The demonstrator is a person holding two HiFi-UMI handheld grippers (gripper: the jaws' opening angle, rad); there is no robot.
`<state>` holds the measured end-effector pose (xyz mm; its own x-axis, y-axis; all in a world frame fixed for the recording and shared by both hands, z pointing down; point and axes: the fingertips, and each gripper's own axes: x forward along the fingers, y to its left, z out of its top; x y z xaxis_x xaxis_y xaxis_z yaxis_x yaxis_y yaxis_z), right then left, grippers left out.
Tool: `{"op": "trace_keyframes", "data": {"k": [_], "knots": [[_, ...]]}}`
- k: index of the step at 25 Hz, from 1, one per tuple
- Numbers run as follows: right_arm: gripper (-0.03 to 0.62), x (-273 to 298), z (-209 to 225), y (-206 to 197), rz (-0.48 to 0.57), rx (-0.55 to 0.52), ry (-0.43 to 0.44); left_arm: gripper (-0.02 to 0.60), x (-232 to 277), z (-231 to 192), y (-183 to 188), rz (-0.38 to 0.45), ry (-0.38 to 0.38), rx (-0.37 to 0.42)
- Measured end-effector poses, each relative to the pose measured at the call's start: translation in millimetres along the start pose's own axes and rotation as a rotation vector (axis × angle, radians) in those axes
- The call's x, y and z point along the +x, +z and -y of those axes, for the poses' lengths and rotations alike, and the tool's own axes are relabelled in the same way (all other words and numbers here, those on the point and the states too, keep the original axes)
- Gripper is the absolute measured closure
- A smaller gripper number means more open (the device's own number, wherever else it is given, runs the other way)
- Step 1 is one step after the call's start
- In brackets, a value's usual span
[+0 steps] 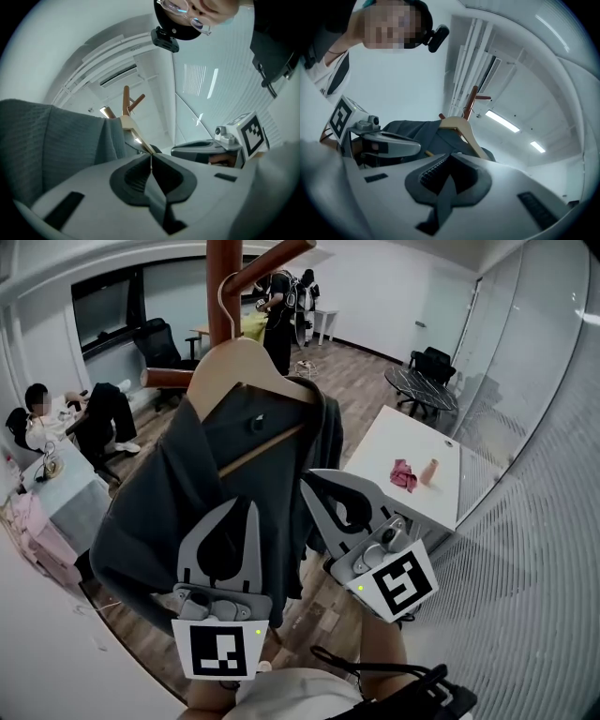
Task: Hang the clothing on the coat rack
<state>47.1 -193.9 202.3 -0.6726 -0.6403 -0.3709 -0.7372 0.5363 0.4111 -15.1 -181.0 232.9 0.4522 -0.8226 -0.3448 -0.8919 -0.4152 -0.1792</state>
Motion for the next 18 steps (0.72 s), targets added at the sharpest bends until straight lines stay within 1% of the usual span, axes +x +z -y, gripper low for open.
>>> {"op": "trace_keyframes", "data": {"k": [3,6,13,18], "knots": [[0.574,-7,1,3,0.024,-0.011,-0.080,0.558,2,2,-2,0.004,-0.008,0.003],[0.574,-16,4,-3,0.021,-0.012,-0.130,0.557,5,4,-5,0.008,-0.014,0.001],[0.574,-21,1,-14,-0.019,-0.058,-0.173,0.557,7,7,-12,-0.001,-0.017,-0.005],[0.575,-23,0,-21,-0.043,-0.061,-0.183,0.558,8,9,-15,-0.015,-0.016,-0.004]]}}
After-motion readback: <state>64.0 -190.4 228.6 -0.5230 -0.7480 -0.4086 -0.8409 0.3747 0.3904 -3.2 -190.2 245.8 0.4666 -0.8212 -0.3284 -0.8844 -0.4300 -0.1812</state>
